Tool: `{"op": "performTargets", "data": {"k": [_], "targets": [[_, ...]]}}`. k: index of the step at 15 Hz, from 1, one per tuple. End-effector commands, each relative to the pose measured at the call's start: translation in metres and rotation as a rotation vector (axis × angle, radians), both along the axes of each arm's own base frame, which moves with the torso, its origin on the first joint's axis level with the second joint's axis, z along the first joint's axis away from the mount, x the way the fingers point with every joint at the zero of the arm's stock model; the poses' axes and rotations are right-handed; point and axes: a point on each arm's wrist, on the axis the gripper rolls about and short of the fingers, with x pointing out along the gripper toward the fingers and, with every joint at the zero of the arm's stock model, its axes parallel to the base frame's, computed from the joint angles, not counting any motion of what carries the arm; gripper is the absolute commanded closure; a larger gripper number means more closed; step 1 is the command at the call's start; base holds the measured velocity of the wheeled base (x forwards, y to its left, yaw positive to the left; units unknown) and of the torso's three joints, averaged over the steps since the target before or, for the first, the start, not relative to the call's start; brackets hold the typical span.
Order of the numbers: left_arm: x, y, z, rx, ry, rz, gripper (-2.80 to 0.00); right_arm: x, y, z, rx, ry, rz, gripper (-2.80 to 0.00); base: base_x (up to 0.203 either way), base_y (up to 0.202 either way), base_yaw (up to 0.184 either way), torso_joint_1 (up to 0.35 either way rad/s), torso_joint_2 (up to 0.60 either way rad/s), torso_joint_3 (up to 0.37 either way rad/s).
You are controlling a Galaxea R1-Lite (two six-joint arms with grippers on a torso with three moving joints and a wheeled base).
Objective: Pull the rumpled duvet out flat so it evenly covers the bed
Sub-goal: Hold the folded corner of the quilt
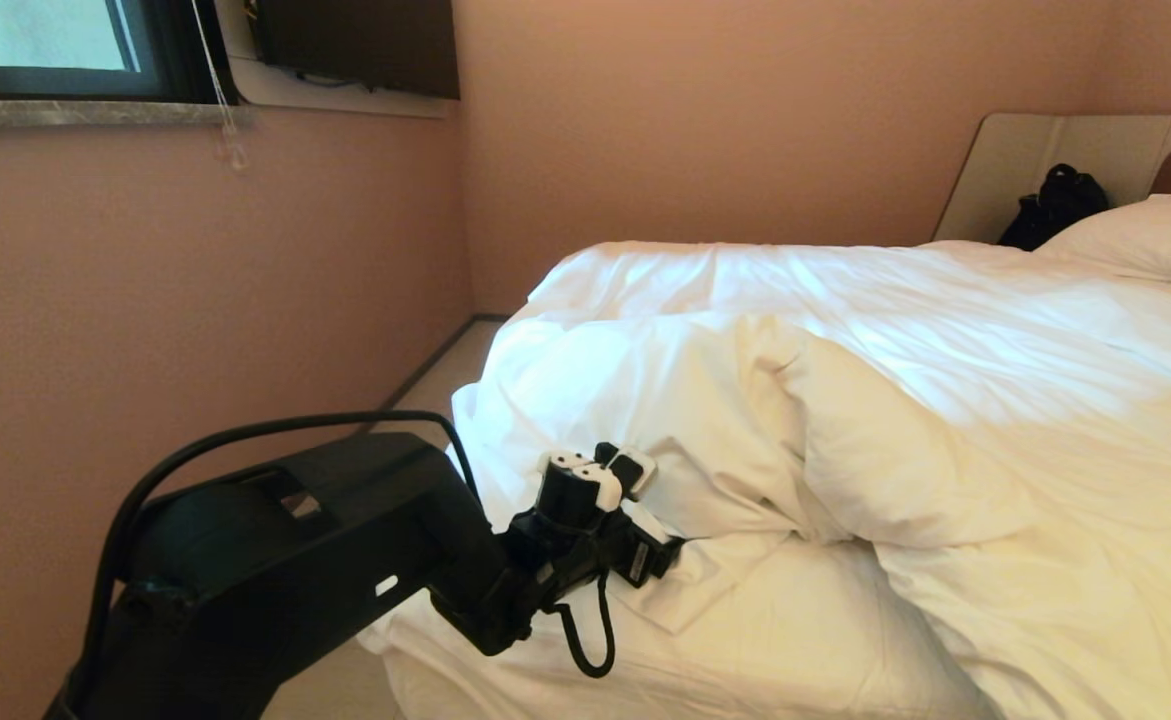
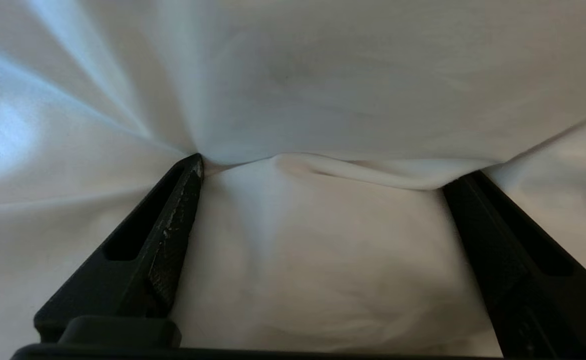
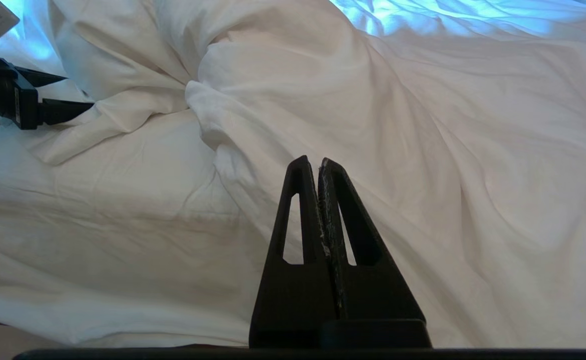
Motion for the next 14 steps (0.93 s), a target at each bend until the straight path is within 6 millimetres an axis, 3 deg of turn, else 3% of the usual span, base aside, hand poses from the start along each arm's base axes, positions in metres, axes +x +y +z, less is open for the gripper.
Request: {"op": "performTargets", "data": {"k": [1,4,5,14], "targets": [[0.002,-0.001,-0.008,0.008,0.01,0.0,-2.8,0.0,0.0,0.0,0.0,0.001,0.001,0.0,0.0,0.0,0.0,0.0,0.0,0.0],[0.004,-0.003,-0.009,0.018,0.022,0.0,-2.8,0.0,0.0,0.0,0.0,0.001,0.001,0.0,0.0,0.0,0.0,0.0,0.0,0.0],[0.004,-0.003,-0.008,0.02,0.024,0.0,0.0,0.0,0.0,0.0,0.0,0.001,0.001,0.0,0.0,0.0,0.0,0.0,0.0,0.0],[0.001,-0.001,0.001,0.0,0.021,0.009,0.0,0.0,0.0,0.0,0.0,0.001,0.001,0.0,0.0,0.0,0.0,0.0,0.0,0.0]]}}
